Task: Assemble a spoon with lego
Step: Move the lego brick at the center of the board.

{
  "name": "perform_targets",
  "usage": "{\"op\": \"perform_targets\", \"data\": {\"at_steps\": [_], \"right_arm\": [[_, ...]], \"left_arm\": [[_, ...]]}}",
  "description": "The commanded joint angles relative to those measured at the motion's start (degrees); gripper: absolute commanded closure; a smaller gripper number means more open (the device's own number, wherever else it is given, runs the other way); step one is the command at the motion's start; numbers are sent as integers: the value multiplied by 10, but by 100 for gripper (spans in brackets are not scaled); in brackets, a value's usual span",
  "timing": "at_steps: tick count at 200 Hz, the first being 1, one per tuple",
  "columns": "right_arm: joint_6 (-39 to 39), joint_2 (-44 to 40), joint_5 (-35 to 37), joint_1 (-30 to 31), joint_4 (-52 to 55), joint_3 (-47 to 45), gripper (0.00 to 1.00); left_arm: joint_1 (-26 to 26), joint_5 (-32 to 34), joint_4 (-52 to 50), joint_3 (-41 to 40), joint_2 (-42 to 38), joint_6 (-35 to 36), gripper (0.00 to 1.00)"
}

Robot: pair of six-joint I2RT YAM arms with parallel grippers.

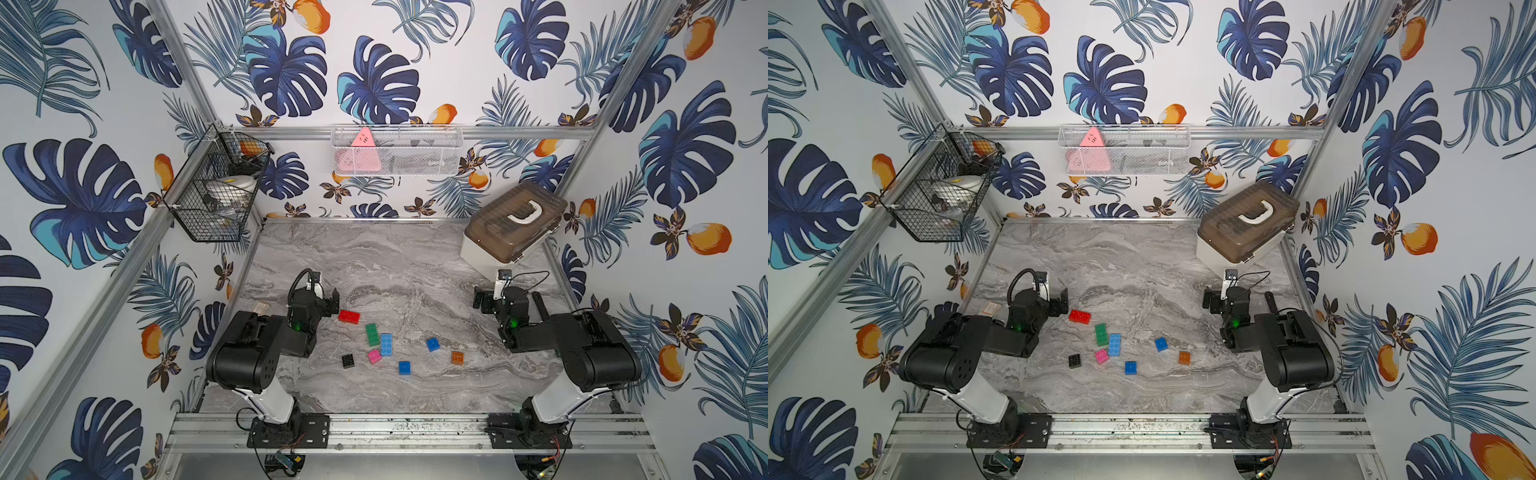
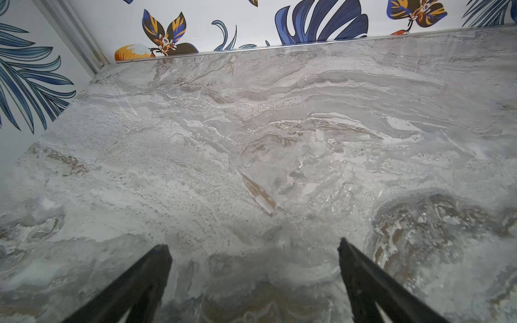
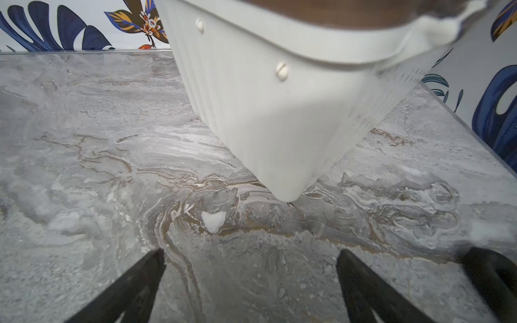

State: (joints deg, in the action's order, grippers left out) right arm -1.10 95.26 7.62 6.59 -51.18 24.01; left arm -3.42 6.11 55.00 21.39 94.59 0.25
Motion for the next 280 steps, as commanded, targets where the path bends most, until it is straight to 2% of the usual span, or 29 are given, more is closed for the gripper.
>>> {"op": "perform_targets", "data": {"at_steps": [1, 114, 148, 165, 176, 205, 223, 235, 247, 280], "right_arm": [[-5, 1, -2, 0, -15, 2, 0], [-4, 1, -2, 0, -15, 3, 0], [0, 0, -29, -13, -3, 8, 0], [-21, -13, -51, -7, 7, 9, 0], [-18, -32, -38, -3, 16, 10, 0], [6, -117, -2, 21, 249, 75, 0], [16, -162, 44, 62, 339, 94, 0], [20, -189, 86, 97, 376, 103, 0], [49, -209, 128, 123, 469, 140, 0], [156, -232, 116, 161, 755, 256, 6]], "left_arm": [[-1, -1, 30, -1, -2, -3, 1], [-1, -4, 28, 1, -2, -3, 1], [0, -3, 25, 1, -2, -4, 1], [-12, 41, 17, 4, -12, -2, 1], [-32, 102, 2, 7, -34, 3, 1], [-114, 244, -146, 65, -97, 57, 1], [-134, 295, -191, 92, -125, 70, 1], [-141, 287, -259, 114, -153, 49, 1], [-144, 261, -342, 142, -183, 12, 1], [-160, 167, -516, 205, -244, -69, 1]]}}
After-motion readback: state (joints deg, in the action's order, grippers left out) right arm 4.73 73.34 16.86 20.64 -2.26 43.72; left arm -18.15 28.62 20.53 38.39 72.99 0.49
